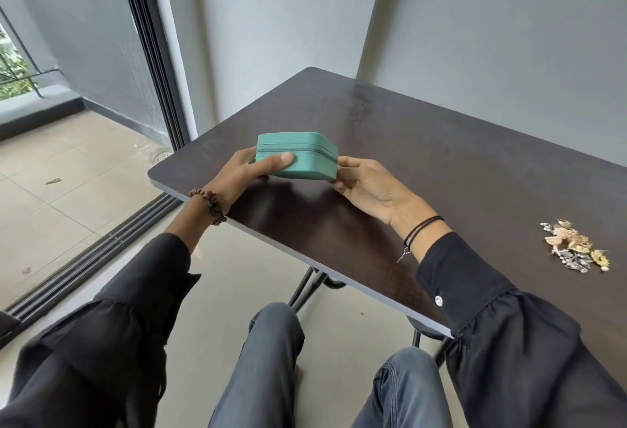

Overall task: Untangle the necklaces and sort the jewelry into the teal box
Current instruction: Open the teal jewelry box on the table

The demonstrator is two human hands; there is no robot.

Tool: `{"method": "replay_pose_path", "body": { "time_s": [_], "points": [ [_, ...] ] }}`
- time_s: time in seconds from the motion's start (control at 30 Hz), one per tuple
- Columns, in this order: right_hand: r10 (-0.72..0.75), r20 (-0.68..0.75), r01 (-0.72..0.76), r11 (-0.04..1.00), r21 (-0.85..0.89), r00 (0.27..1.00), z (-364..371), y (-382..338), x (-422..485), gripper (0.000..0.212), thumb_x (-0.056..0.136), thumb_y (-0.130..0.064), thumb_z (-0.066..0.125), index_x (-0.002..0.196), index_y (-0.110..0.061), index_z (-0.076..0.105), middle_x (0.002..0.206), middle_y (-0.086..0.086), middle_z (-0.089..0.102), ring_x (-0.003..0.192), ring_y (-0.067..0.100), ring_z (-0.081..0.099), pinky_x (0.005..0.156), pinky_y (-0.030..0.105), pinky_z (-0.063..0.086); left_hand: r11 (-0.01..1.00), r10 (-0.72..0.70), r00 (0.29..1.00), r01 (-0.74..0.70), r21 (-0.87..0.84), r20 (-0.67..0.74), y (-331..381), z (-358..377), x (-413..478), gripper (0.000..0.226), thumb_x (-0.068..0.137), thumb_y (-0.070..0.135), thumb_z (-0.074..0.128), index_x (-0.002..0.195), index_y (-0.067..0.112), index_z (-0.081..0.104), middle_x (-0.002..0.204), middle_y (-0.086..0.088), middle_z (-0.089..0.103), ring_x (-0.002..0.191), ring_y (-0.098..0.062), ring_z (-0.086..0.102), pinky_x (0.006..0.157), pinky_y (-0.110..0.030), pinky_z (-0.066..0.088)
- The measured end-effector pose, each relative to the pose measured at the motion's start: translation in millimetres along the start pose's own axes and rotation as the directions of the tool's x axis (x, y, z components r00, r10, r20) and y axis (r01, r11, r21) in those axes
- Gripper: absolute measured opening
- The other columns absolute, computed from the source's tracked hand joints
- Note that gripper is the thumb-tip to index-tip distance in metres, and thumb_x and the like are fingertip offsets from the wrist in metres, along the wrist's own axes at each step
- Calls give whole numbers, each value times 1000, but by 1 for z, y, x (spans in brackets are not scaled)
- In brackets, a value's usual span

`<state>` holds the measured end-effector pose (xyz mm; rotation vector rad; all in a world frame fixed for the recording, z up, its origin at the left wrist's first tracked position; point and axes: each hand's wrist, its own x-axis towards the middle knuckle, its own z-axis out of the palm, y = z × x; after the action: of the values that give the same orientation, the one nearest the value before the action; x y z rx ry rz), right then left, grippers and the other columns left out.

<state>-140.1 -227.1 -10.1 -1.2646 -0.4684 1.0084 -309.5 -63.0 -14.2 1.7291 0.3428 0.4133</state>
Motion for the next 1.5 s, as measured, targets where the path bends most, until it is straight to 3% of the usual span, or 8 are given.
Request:
{"method": "replay_pose_path", "body": {
  "time_s": [0.17,0.47,0.9,1.07,1.17,1.27,1.4,1.5],
  "points": [
    [-197,-155,135,931,-340,968,0,0,-1,12,95,-1,66,107,0,69,83,6,68,69,10,61,64,15,53,999,34,999,-34,11,-1,3,4,-2,71,56,67,81,111,24,69,112,8,74,107,-11,68,94,-22,51],
    [-449,-116,201,597,-776,886,7,-14,-45,4,90,-14,76,93,-15,75,79,2,77,70,11,72,77,22,60,992,58,994,-47,119,-94,-5,3,0,98,52,50,90,139,24,53,121,10,69,110,-2,65,101,-27,50],
    [-466,110,297,349,-889,878,54,-16,-71,9,84,-18,76,91,-18,82,80,-8,77,69,-5,69,74,4,51,972,110,982,-73,223,-156,-15,2,2,110,45,67,90,141,33,48,130,8,63,118,-7,61,103,-40,50],
    [-418,345,422,105,-900,840,65,-19,-62,15,83,-3,68,94,-8,77,80,1,73,63,4,63,70,15,54,954,144,974,-90,287,-174,-17,0,3,109,50,65,88,145,34,44,133,6,58,119,-7,59,106,-39,48],
    [-327,468,441,-159,-883,821,65,-25,-53,8,91,-9,66,96,-7,72,96,8,71,84,23,66,78,40,56,938,176,971,-115,328,-163,-17,2,3,107,52,61,88,145,34,44,133,5,56,119,-7,58,105,-40,48],
    [-252,516,438,-309,-844,818,68,-33,-49,6,96,-16,64,100,-12,64,107,4,62,96,24,60,77,43,53,937,180,968,-116,329,-173,-17,4,2,111,47,67,86,144,35,44,133,7,56,119,-4,58,104,-39,49],
    [-232,567,488,-320,-812,791,81,-38,-39,7,93,-18,64,99,-16,65,105,-3,56,98,15,52,71,34,46,936,192,968,-130,327,-163,-14,6,0,114,47,61,86,147,30,39,126,11,60,119,-3,57,106,-32,46],
    [-256,552,500,-243,-832,794,93,-39,-22,7,88,-23,67,93,-19,70,96,-3,53,92,11,46,71,29,42,936,200,963,-134,326,-179,-16,7,3,120,60,33,90,155,26,18,109,24,60,110,-1,59,102,-20,43]
  ]
}}
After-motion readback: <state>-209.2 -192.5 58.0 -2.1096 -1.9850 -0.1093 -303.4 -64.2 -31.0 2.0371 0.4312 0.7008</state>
